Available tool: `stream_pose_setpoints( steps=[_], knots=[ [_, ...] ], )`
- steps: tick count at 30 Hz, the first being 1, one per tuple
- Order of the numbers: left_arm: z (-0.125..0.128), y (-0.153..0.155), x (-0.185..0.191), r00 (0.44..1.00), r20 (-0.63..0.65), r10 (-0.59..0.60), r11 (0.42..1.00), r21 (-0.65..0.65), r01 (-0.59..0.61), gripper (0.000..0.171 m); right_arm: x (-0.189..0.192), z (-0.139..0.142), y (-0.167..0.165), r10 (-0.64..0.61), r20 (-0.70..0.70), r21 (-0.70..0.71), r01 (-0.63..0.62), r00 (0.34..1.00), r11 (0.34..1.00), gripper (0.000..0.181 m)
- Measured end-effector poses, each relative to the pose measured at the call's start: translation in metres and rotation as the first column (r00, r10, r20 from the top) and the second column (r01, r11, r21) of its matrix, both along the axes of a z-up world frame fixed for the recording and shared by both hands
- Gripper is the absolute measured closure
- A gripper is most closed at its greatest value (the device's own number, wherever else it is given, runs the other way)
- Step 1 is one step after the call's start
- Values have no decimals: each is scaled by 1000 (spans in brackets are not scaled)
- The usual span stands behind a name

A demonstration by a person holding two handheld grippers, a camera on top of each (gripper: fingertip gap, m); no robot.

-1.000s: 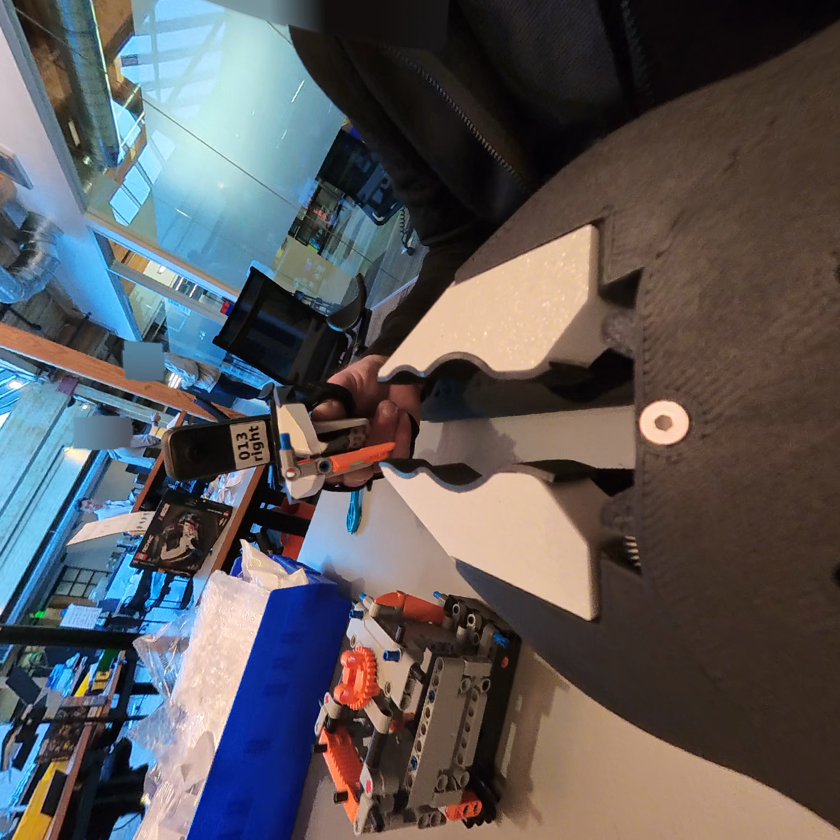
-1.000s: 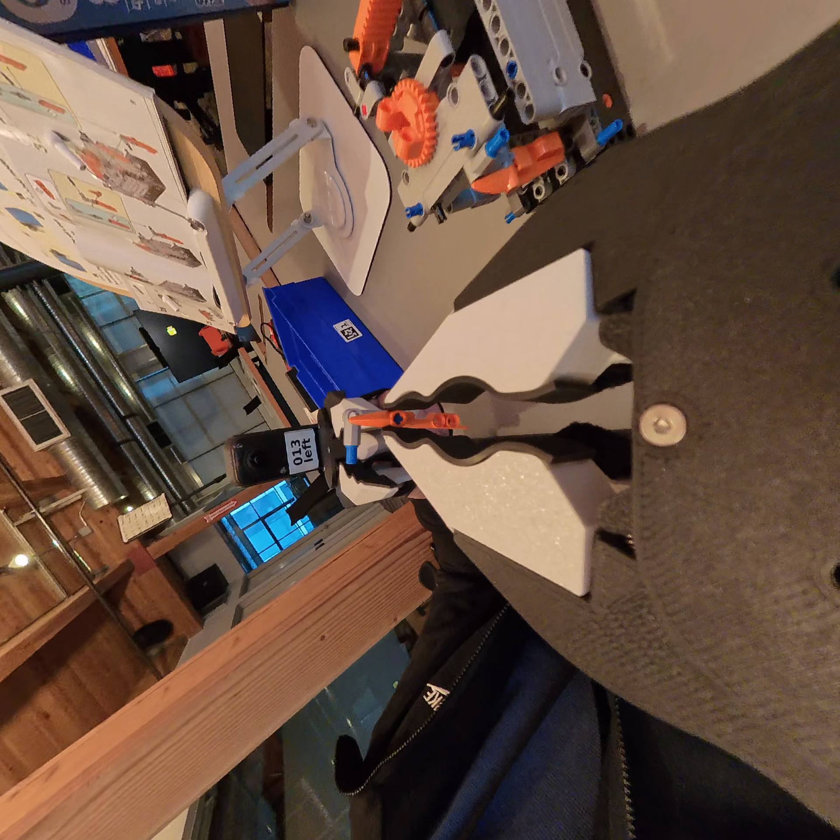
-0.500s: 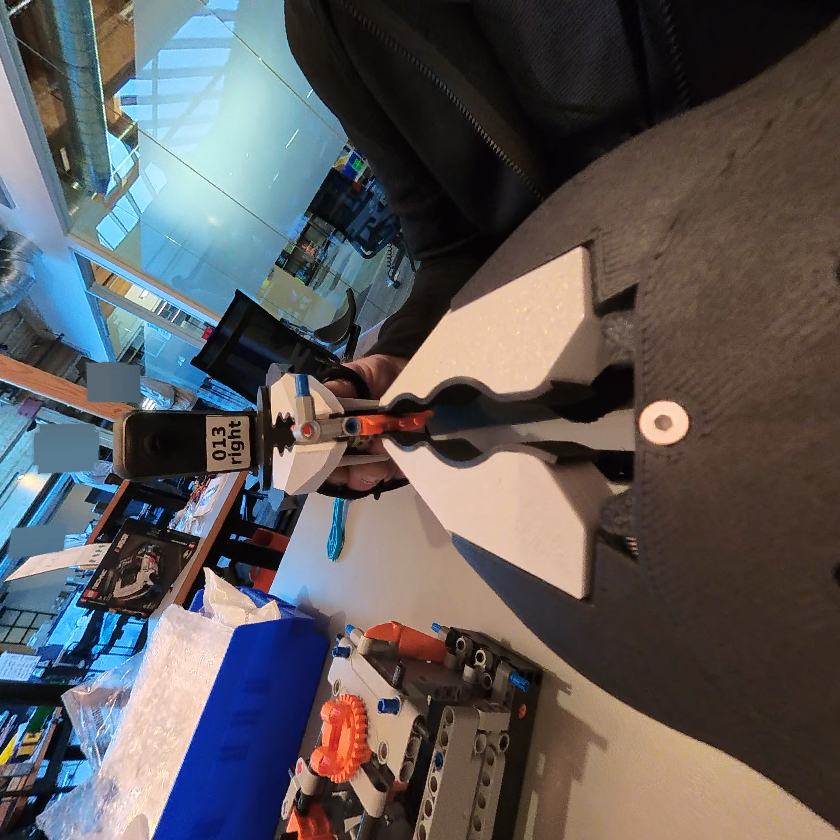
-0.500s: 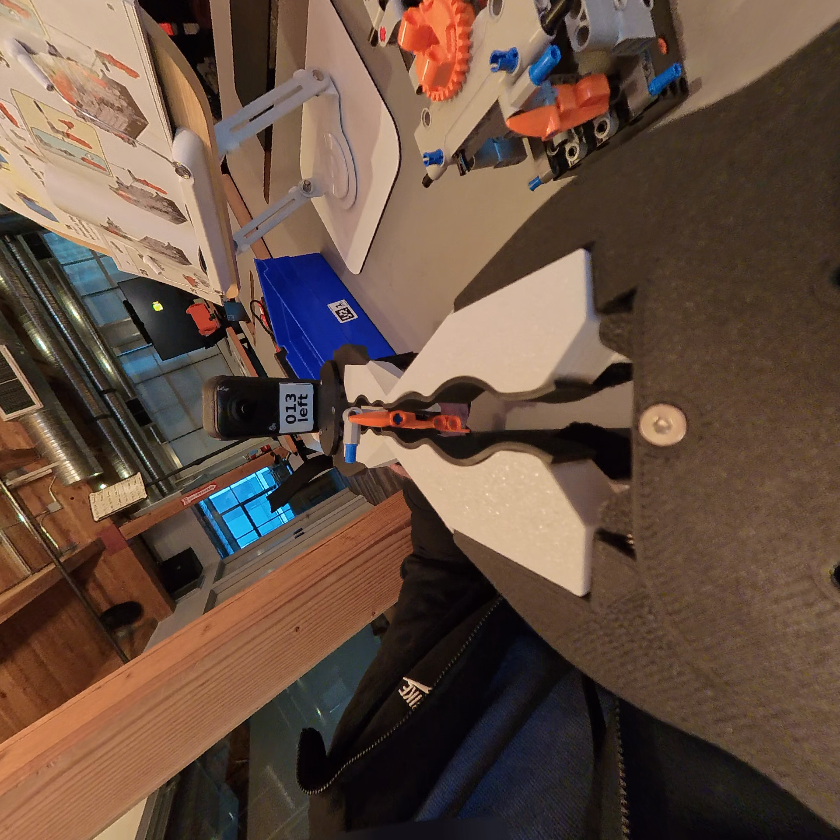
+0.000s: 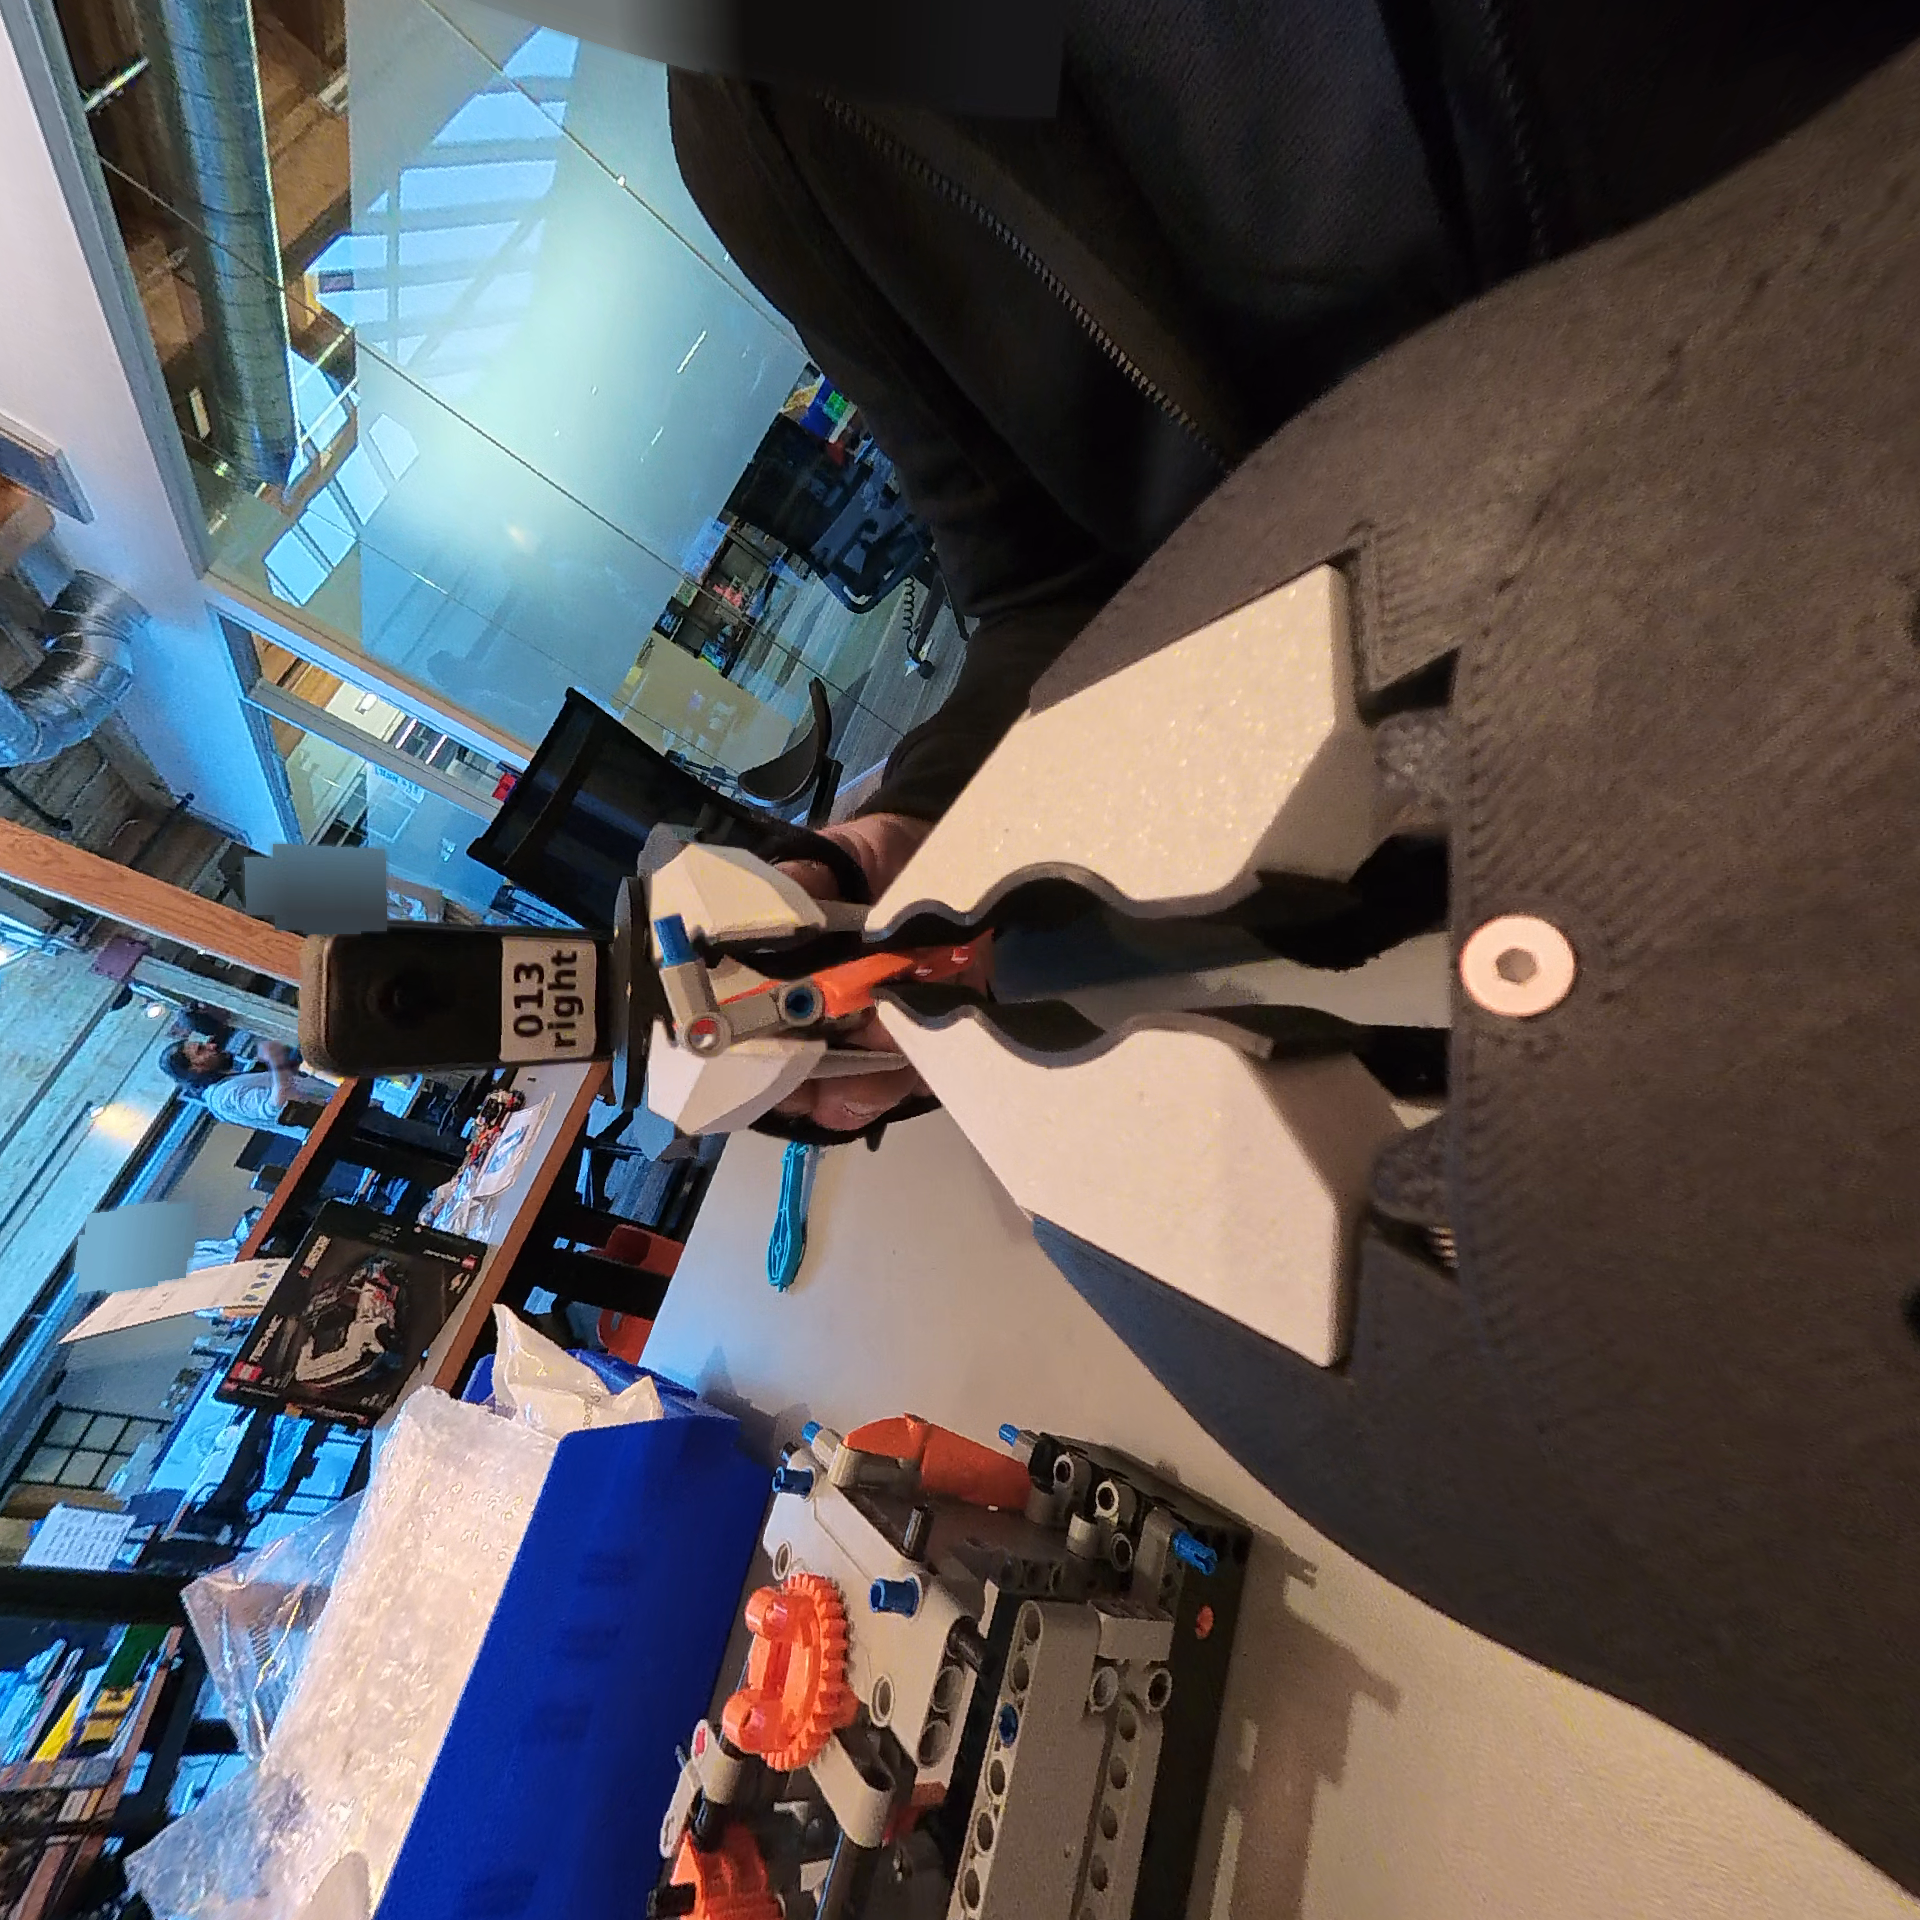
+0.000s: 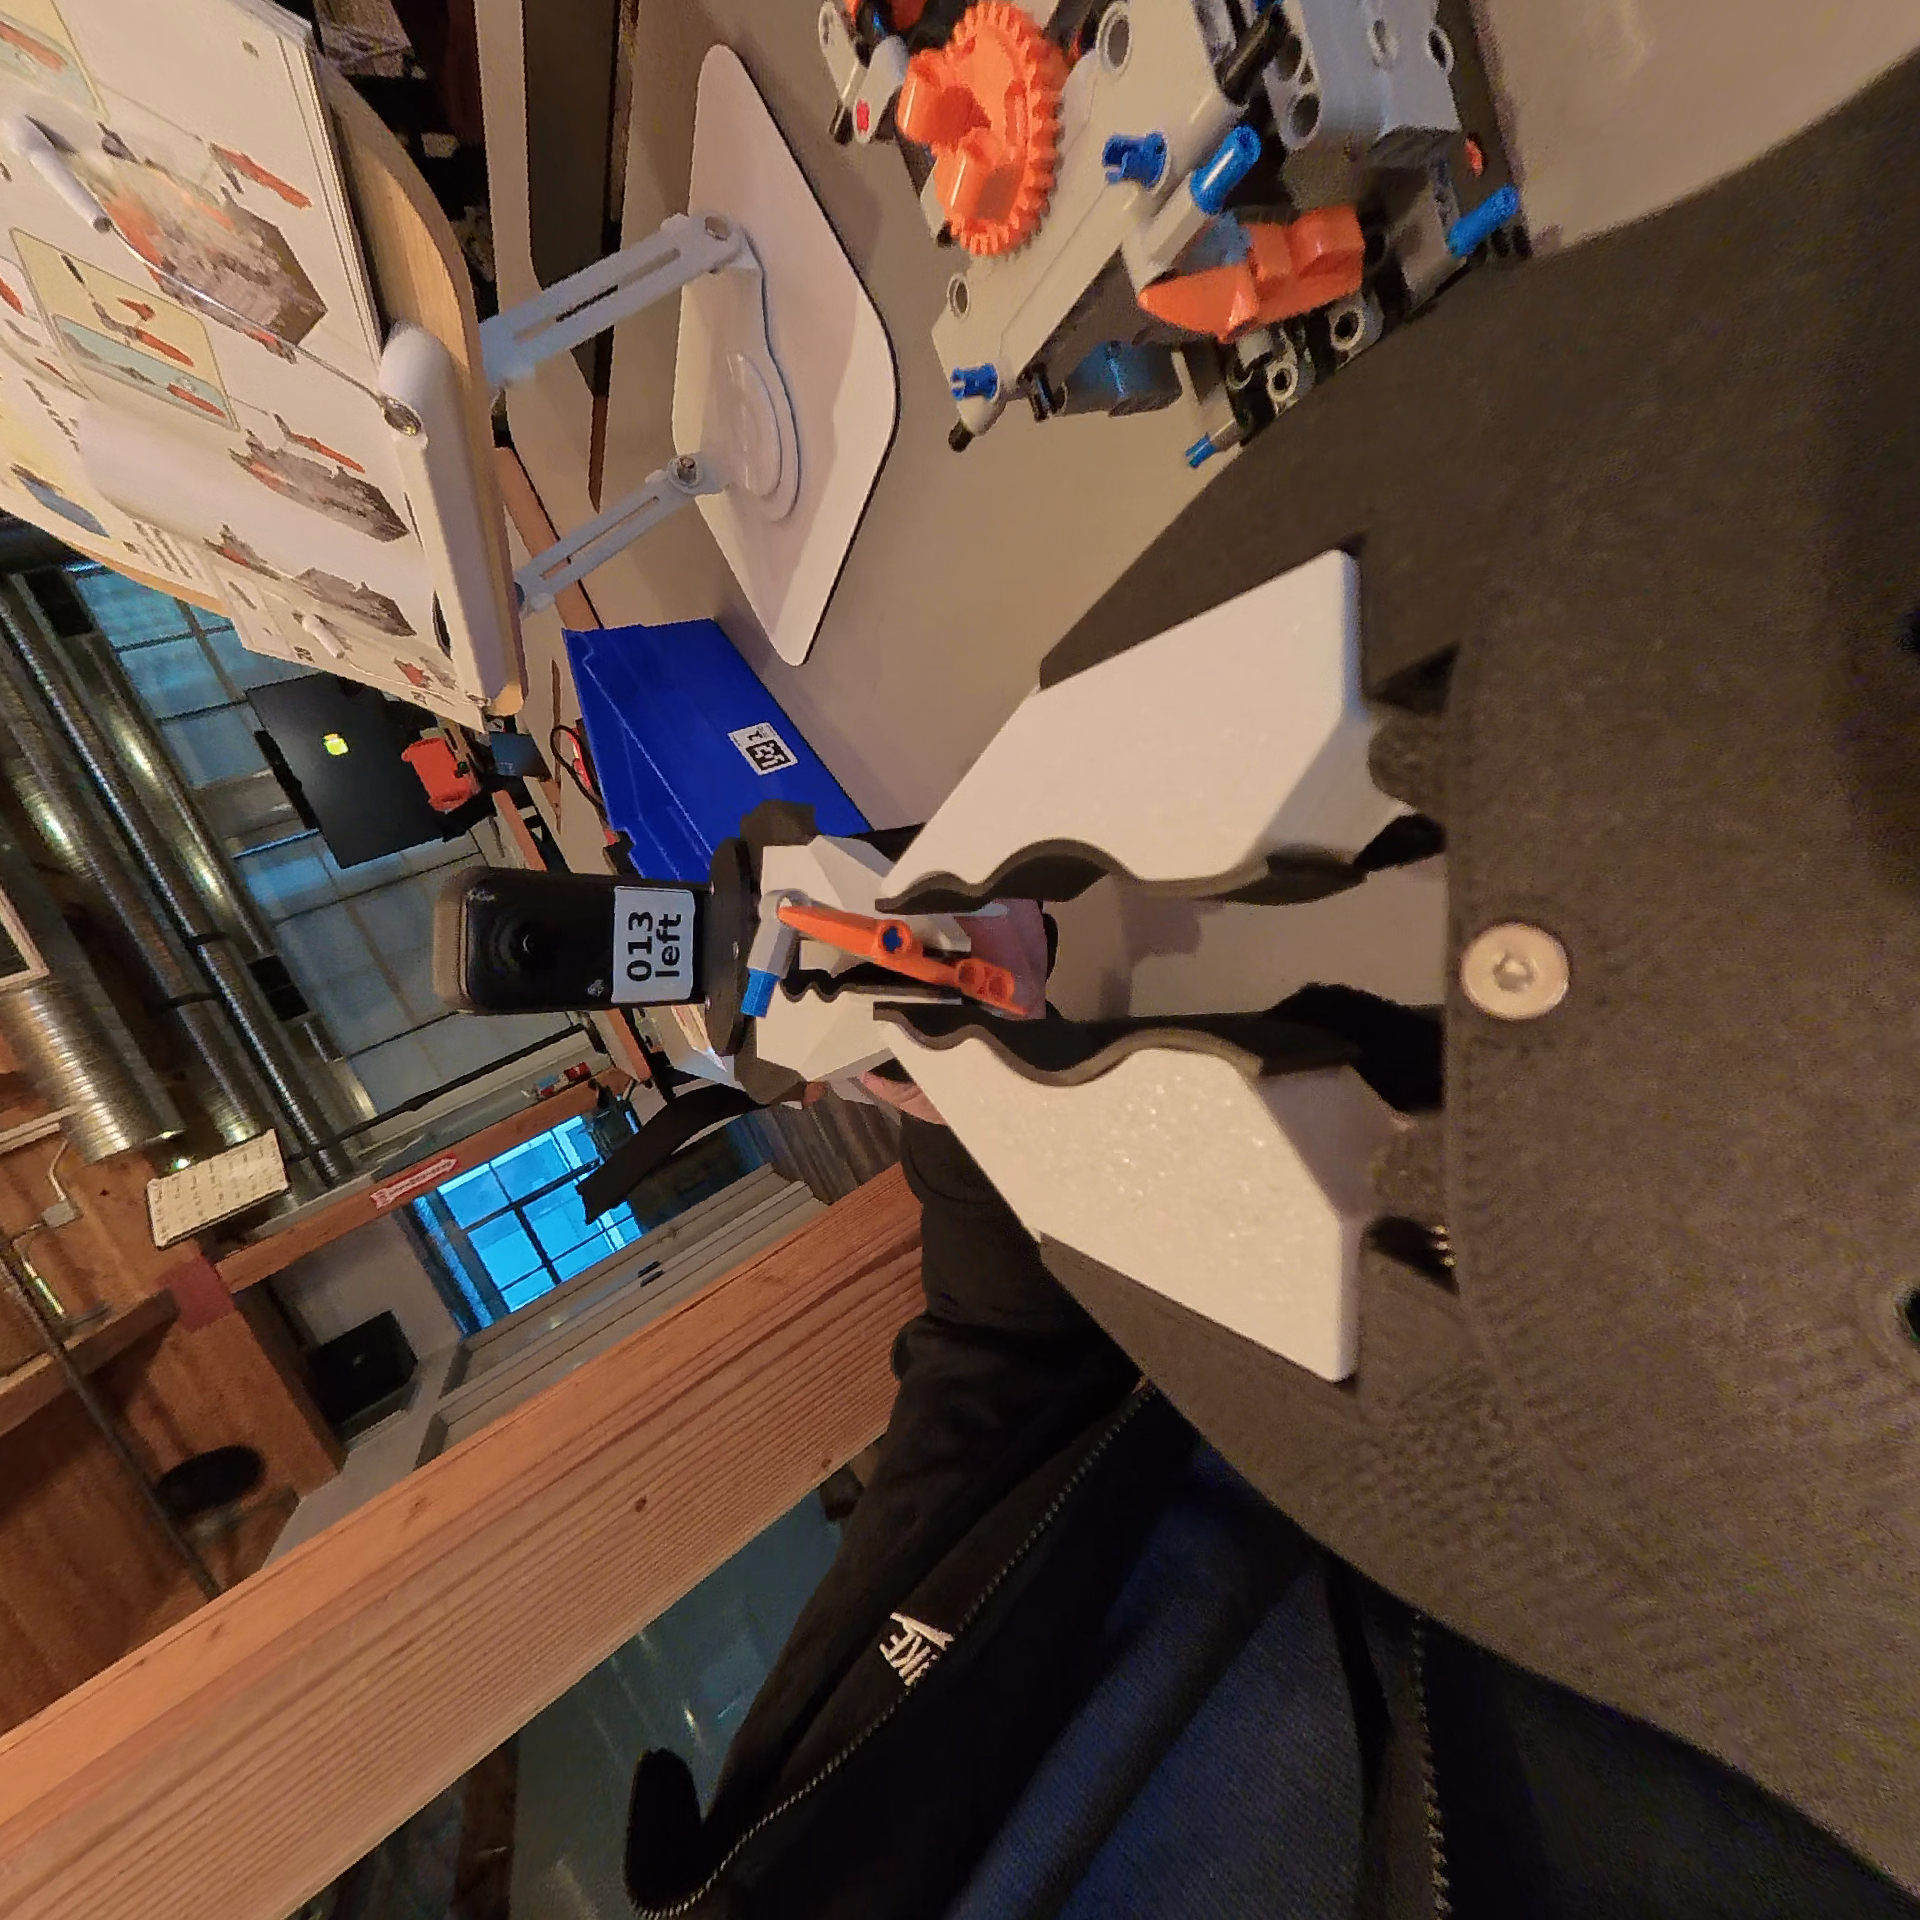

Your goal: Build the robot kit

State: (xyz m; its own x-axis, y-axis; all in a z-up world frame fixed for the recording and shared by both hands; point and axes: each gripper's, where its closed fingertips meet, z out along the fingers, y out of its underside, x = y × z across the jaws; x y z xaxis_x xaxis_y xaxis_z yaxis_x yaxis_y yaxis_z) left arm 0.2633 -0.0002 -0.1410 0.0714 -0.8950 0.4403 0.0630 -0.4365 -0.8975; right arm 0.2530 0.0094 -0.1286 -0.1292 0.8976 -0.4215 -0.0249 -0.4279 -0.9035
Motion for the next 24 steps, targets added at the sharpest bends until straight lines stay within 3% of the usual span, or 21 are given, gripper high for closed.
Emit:
stream_pose_setpoints(
  steps=[13,18,24],
  knots=[
    [-8,2,3,999,-34,10,1000,23,-9,166,-1,-5,0,-18,33,34,17,999,999,177],
    [-10,9,-1,994,-78,70,996,61,-66,147,7,-3,8,-56,13,30,56,998,998,176],
    [-13,25,-18,970,-154,187,977,128,-168,138,18,-6,19,-129,33,56,127,991,990,176]
  ],
)
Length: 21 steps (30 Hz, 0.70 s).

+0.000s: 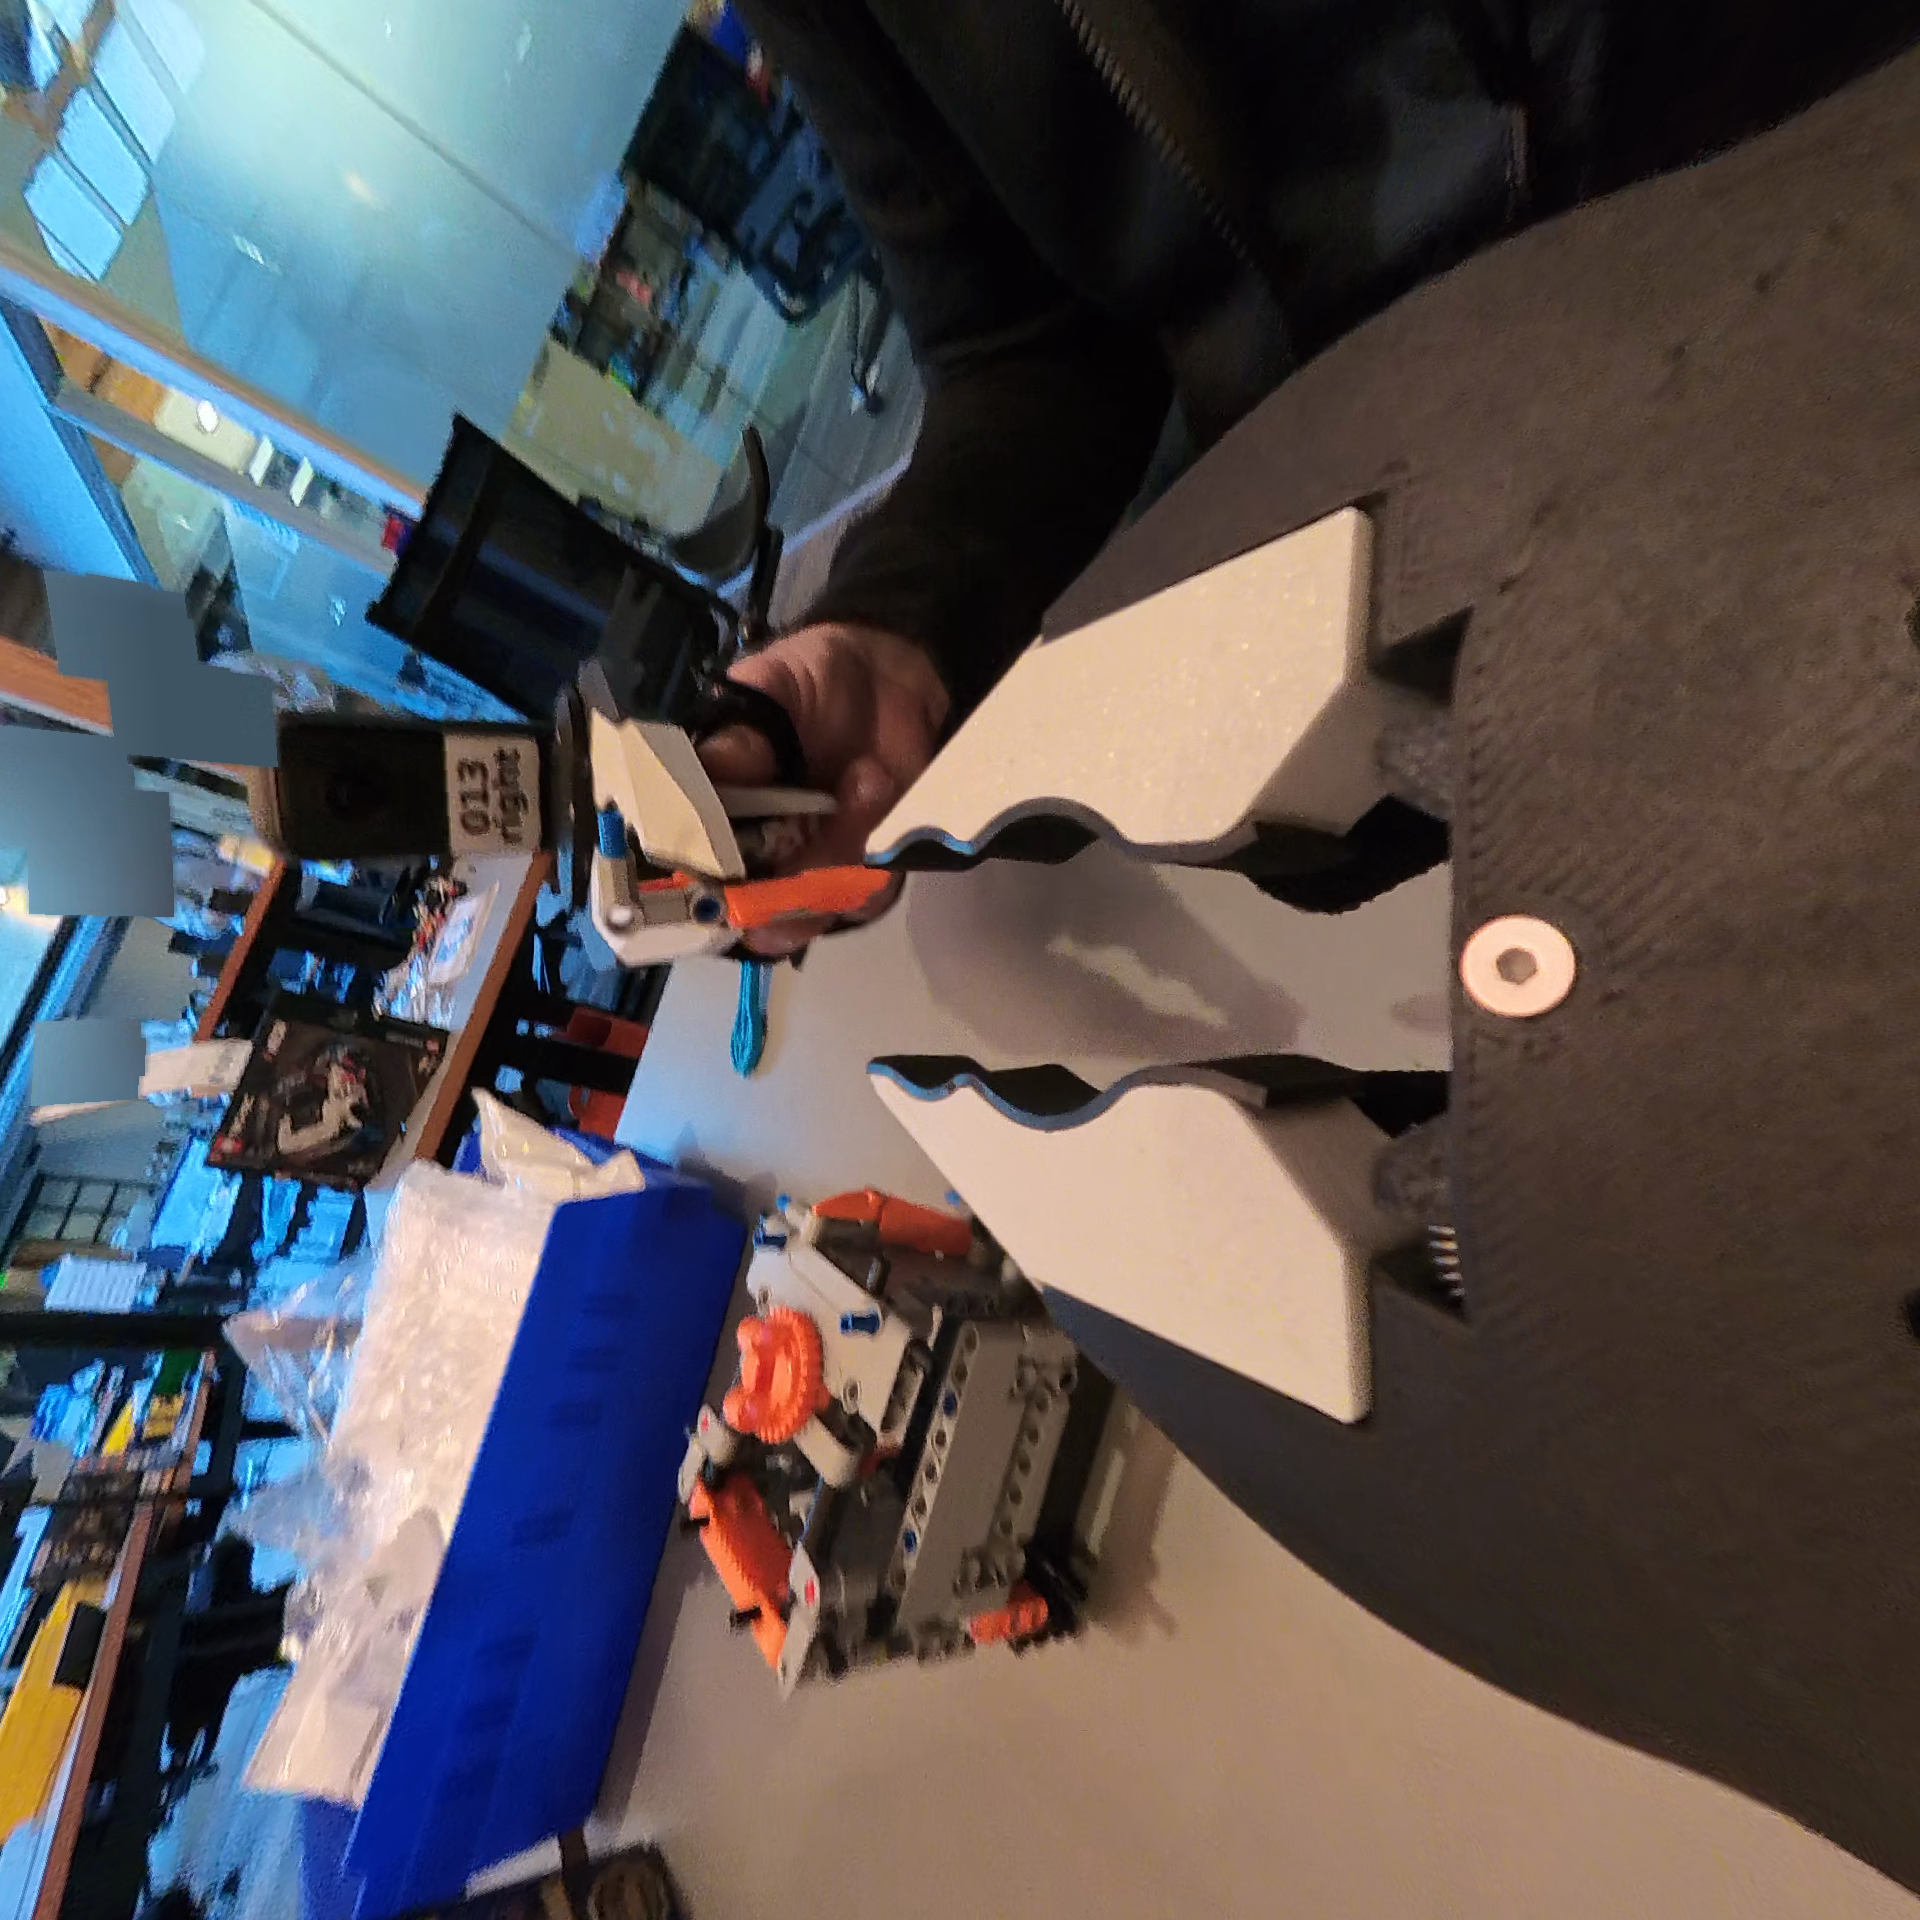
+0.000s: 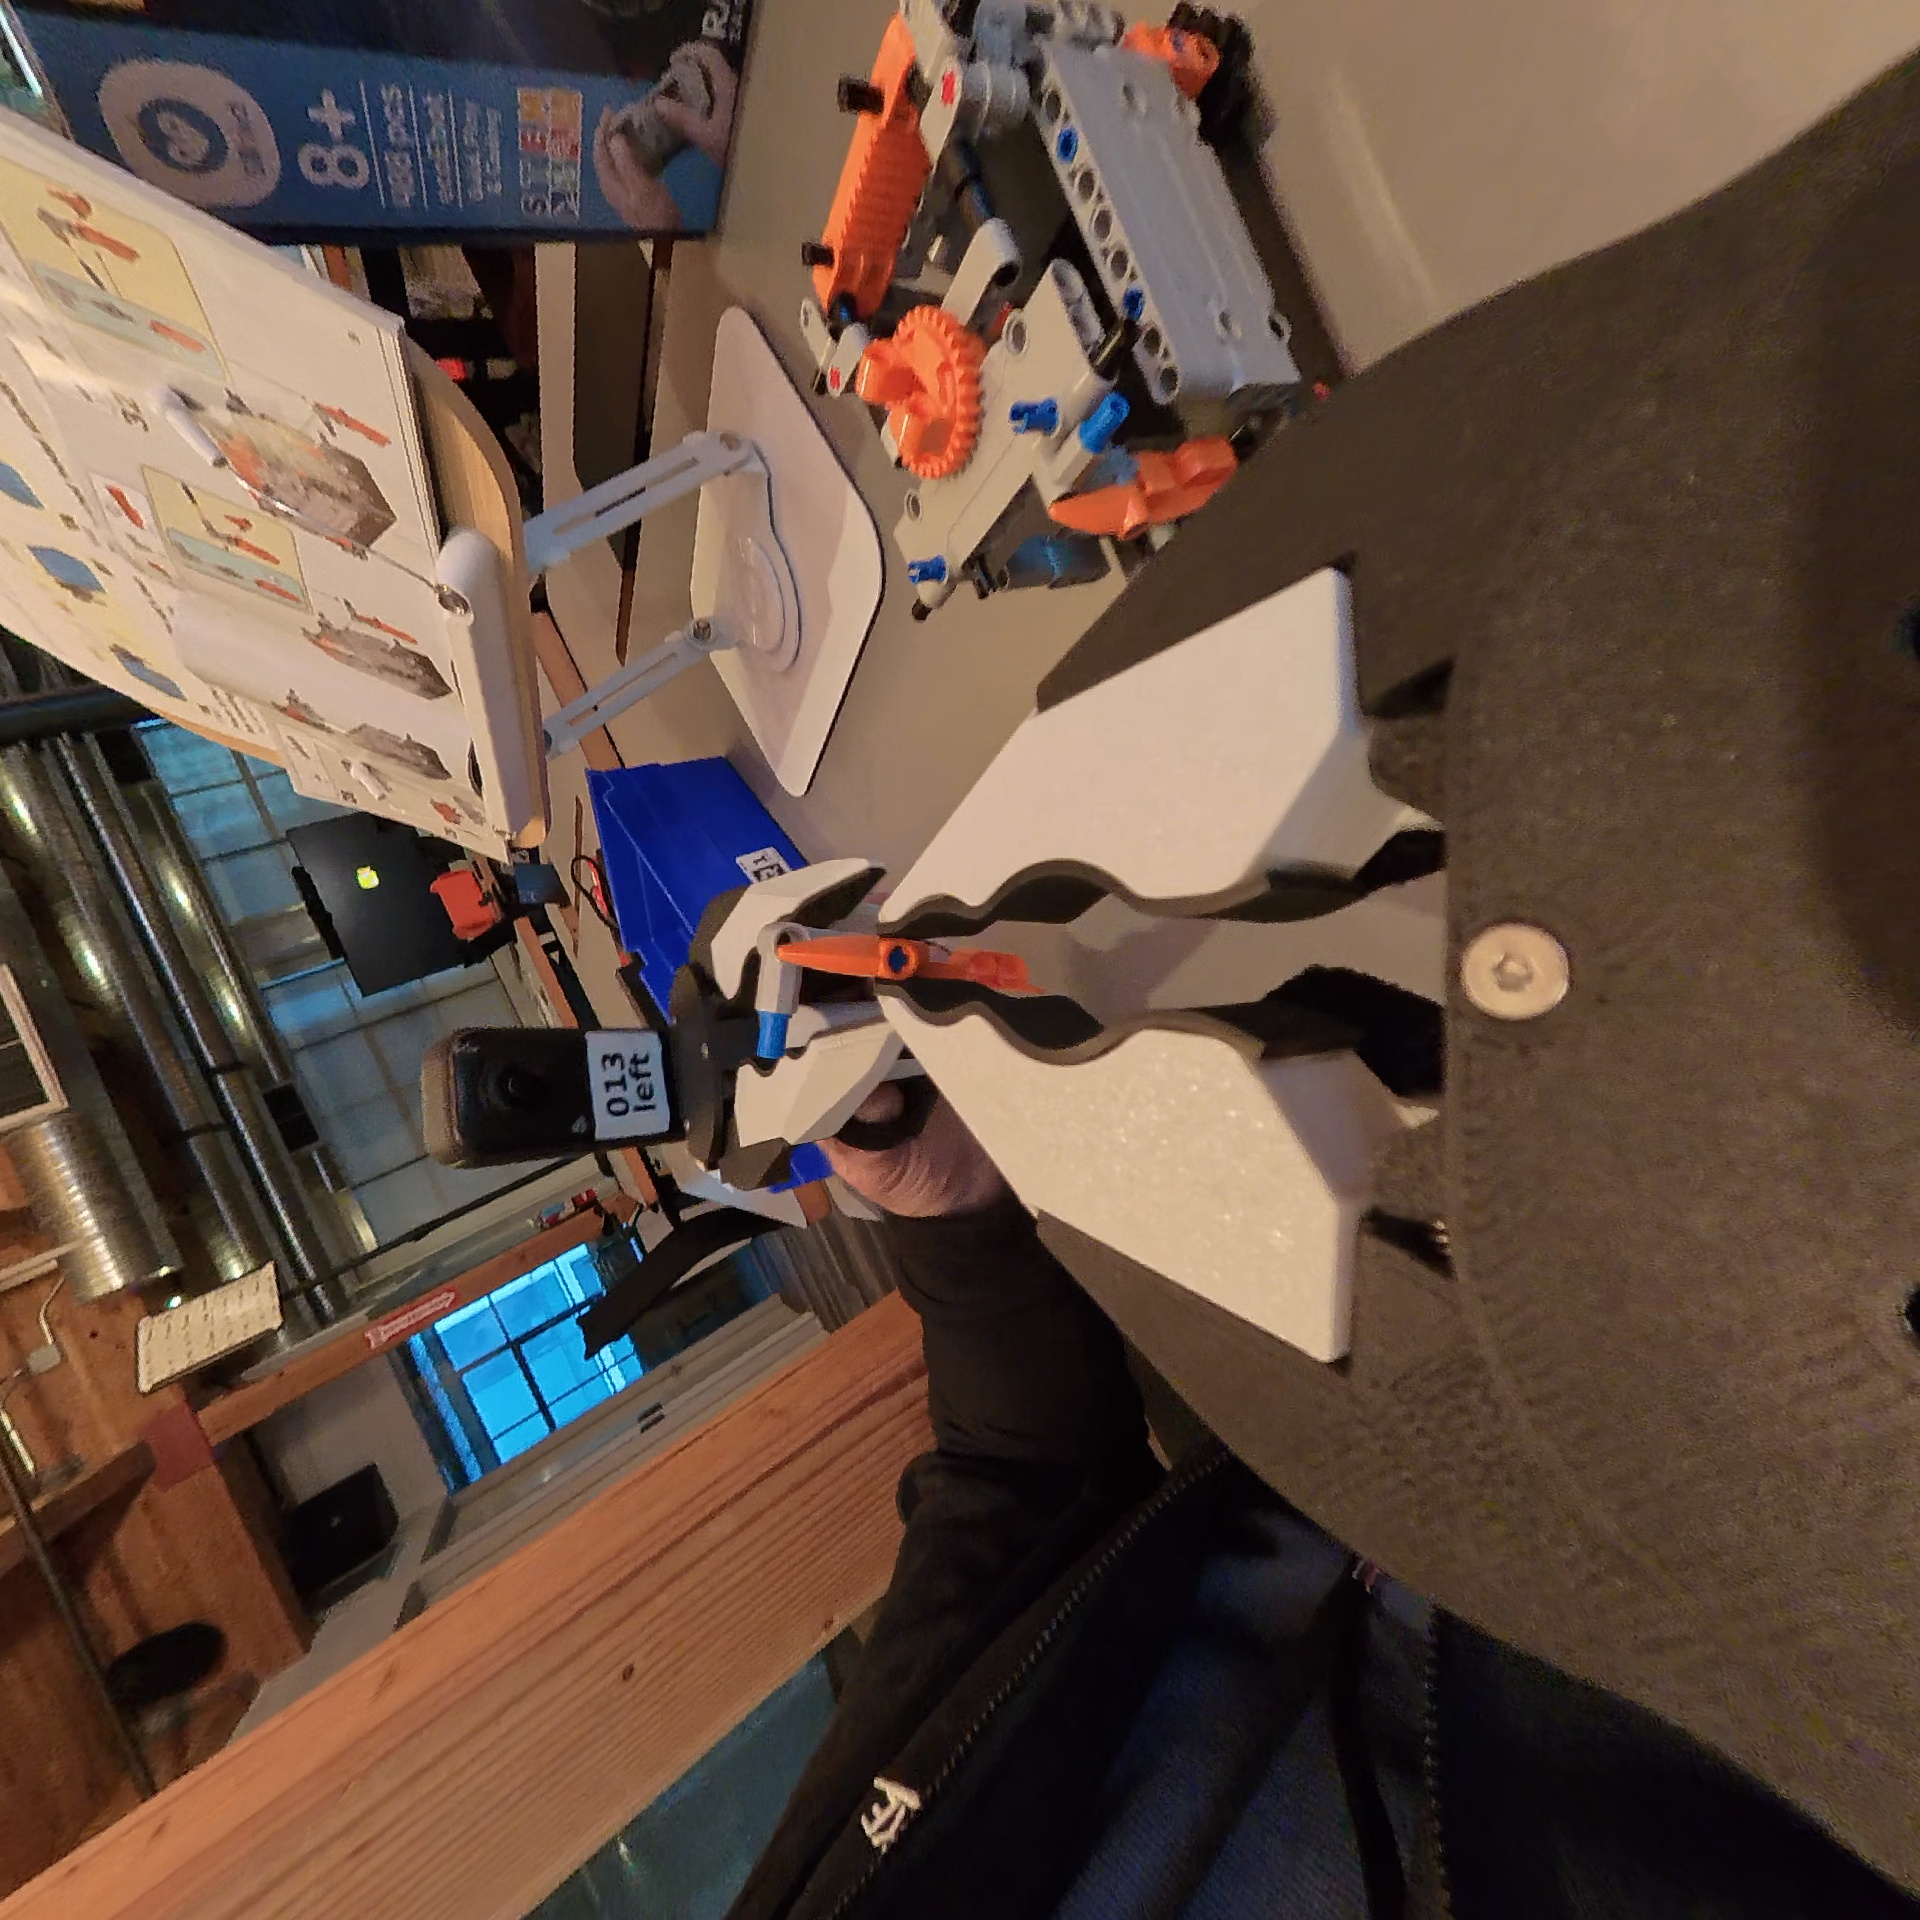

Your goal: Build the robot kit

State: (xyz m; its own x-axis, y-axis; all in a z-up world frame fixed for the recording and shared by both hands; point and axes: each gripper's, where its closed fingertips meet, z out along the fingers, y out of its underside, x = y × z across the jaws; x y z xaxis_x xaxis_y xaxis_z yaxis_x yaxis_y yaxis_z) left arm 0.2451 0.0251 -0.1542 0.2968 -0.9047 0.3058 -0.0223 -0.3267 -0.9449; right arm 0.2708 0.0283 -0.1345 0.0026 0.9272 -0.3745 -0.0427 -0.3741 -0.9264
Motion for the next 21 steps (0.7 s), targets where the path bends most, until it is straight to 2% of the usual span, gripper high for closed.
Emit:
stream_pose_setpoints(
  steps=[4,6,13,21],
  knots=[
    [-17,23,-15,985,-135,111,994,27,-108,130,10,-8,9,-68,45,21,67,997,998,176],
    [-27,31,-17,977,-178,117,993,9,-117,126,14,-11,13,-91,58,22,90,994,996,176],
    [-52,51,-14,975,-195,107,989,-83,-125,121,26,-15,22,-150,77,28,148,986,989,176],
    [-58,50,4,978,-204,43,996,-71,-59,126,33,-26,29,-187,129,23,185,974,982,176]
  ],
)
